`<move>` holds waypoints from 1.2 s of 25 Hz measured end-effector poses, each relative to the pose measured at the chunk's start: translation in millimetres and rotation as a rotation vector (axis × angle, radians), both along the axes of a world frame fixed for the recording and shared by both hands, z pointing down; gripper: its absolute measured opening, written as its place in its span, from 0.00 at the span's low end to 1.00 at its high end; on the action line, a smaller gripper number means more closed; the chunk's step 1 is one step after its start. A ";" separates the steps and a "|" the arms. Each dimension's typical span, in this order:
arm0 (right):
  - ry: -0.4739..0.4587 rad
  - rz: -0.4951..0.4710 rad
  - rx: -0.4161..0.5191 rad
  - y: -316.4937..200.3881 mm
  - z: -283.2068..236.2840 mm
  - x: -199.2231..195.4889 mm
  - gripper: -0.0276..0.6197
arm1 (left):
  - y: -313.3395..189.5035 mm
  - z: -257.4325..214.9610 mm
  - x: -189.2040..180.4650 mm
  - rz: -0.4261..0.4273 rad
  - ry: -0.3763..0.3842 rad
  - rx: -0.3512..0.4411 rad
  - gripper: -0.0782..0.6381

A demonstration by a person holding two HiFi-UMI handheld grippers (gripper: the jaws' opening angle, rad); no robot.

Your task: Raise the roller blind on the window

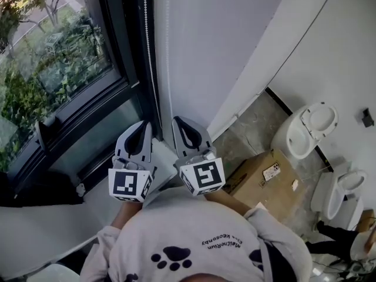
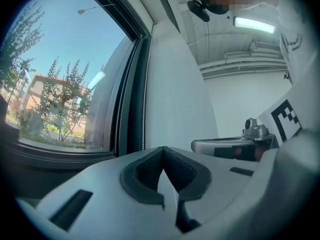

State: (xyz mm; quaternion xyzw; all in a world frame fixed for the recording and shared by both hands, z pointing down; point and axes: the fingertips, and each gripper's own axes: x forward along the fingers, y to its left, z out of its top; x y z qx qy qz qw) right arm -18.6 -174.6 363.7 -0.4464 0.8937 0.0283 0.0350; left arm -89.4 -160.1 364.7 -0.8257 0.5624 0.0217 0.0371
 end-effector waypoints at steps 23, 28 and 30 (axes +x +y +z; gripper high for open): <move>0.046 0.083 0.022 -2.7 5.1 18.7 0.05 | 4.8 2.3 -6.3 -0.059 -0.019 -0.005 0.12; 0.040 0.072 0.016 -5.6 7.1 17.8 0.05 | 2.4 4.0 -4.8 -0.055 -0.018 -0.004 0.12; 0.045 0.067 0.013 -6.2 7.0 16.9 0.05 | 1.6 4.5 -3.7 -0.052 -0.016 -0.001 0.12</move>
